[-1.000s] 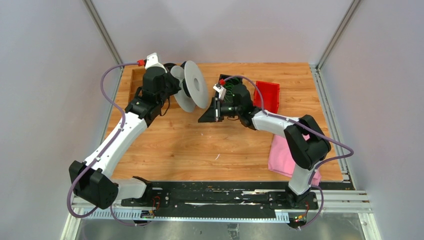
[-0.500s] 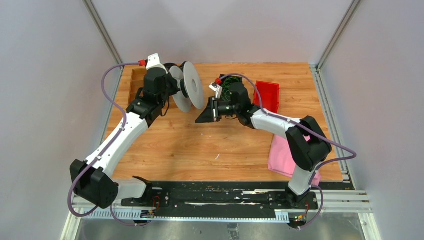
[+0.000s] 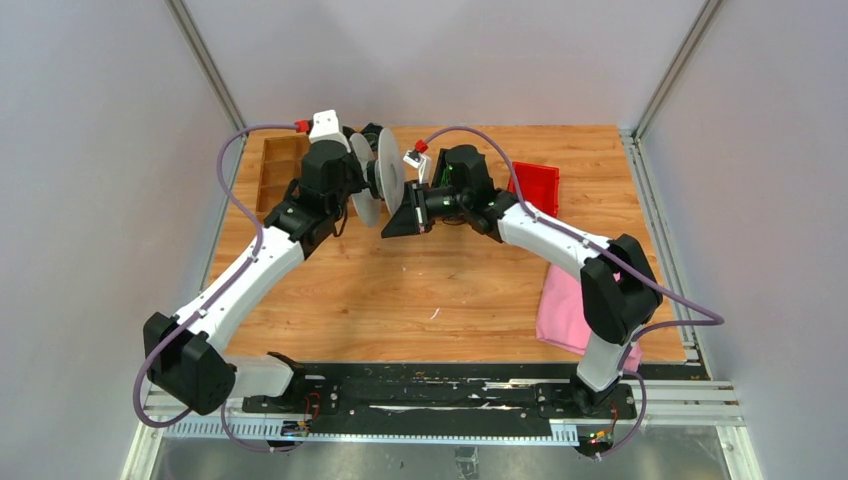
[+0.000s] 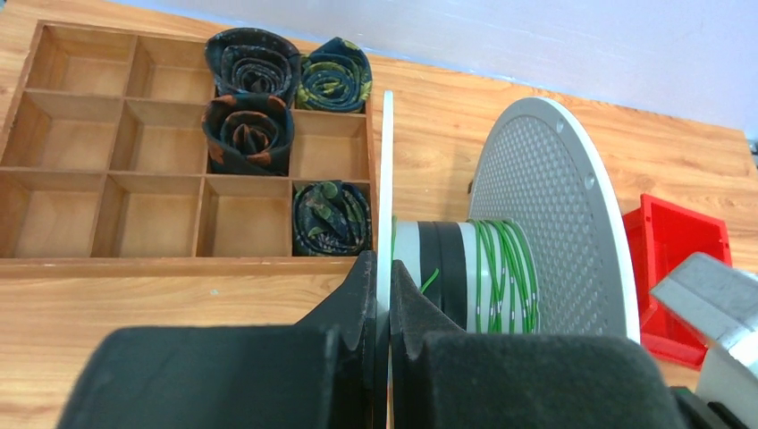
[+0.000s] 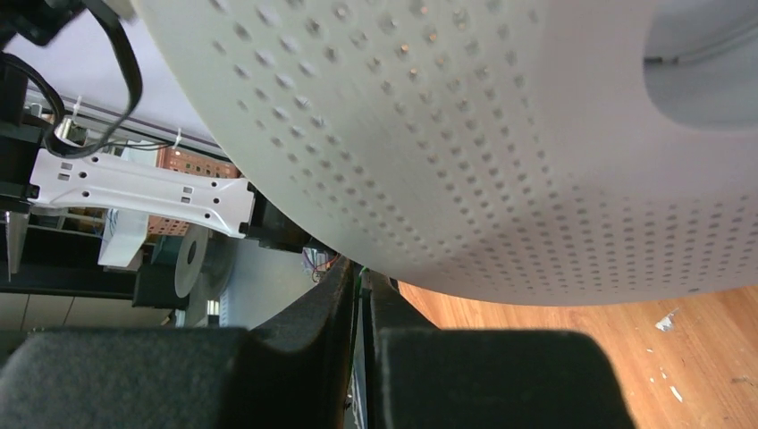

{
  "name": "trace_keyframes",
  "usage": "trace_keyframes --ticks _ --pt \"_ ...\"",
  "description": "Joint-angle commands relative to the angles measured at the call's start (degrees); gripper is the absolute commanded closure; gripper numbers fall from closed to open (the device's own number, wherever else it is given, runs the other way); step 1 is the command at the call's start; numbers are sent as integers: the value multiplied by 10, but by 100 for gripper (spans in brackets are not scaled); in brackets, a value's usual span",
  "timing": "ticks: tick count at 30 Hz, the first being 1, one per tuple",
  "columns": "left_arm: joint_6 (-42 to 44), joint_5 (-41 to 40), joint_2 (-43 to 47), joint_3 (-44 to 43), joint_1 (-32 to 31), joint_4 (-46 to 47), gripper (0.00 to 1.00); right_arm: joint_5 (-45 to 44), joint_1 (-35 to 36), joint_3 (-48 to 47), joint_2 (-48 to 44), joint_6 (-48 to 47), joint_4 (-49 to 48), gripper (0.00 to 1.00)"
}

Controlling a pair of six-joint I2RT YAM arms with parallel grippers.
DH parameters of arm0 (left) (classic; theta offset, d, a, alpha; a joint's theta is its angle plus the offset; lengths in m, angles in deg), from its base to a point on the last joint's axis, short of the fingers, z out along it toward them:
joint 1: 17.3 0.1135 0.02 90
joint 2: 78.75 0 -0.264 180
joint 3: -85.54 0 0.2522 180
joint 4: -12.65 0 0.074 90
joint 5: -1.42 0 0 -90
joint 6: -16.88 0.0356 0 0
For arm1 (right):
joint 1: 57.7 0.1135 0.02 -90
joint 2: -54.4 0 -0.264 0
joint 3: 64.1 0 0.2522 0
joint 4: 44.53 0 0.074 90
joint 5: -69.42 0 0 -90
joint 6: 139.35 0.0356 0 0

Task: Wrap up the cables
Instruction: Wrap the cable around the cable reel.

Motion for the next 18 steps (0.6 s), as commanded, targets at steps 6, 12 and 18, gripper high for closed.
trace_keyframes --ticks 6,12,18 --pt "54 -45 8 13 -35 77 99 0 14 -78 4 -54 107 96" --pt "98 -52 6 24 -61 95 100 -6 14 -113 11 -68 143 97" --pt "139 -58 3 31 -86 110 100 -11 14 -138 17 -75 165 99"
